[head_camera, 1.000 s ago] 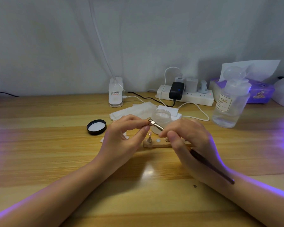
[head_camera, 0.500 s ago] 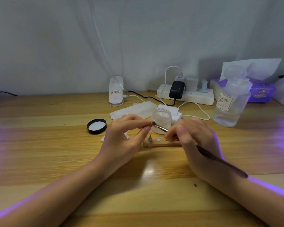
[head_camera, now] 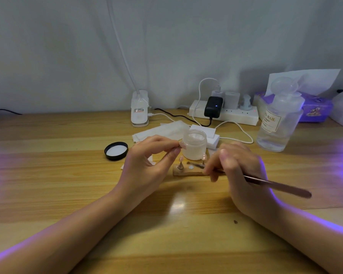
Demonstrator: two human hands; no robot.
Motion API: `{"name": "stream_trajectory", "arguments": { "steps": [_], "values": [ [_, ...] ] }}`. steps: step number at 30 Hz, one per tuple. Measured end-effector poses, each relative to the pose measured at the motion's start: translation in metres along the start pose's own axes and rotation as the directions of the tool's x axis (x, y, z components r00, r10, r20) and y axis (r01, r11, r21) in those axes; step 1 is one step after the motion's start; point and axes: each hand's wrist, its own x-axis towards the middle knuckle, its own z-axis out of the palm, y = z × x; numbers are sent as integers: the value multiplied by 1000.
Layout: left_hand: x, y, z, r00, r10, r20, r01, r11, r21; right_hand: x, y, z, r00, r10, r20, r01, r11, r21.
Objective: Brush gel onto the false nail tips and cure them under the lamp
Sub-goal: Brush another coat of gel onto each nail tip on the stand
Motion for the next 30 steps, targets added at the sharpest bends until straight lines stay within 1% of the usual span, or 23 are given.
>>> {"name": "stream_trajectory", "arguments": {
  "steps": [5,10,16,18,19,22,24,27,30],
  "values": [
    [1,1,1,1000,-2,0,2,1000,-5,2,-3,-1,997,8,-76,-4,999,51],
    [0,-1,1,1000,8,13,-8,1000,3,2,-6,0,1000,-26,-3,25,997,-72],
    [1,-4,1,1000,13,-16,-13,1000,0,2,-5,-2,999,23,-47,-21,999,42],
    [1,-6,2,1000,13,-17,-13,1000,2,4,-7,-2,998,44,-52,-42,998,43],
    [1,-6,2,1000,11,-19,-11,1000,-1,4,-8,-2,998,54,-32,-53,998,27],
    [1,-5,2,1000,-10,-29,9,1000,-25,5,-9,-1,995,89,49,-88,996,-19],
    [1,-4,2,999,-40,-35,39,998,-43,4,-10,-1,994,80,69,-79,997,-17],
    [0,-2,2,994,-99,-37,97,993,-63,1,-9,-2,998,36,57,-38,999,32],
    [0,-1,2,992,-122,-34,119,991,-68,2,-9,-2,1000,11,1,-11,1000,25]
  ]
}}
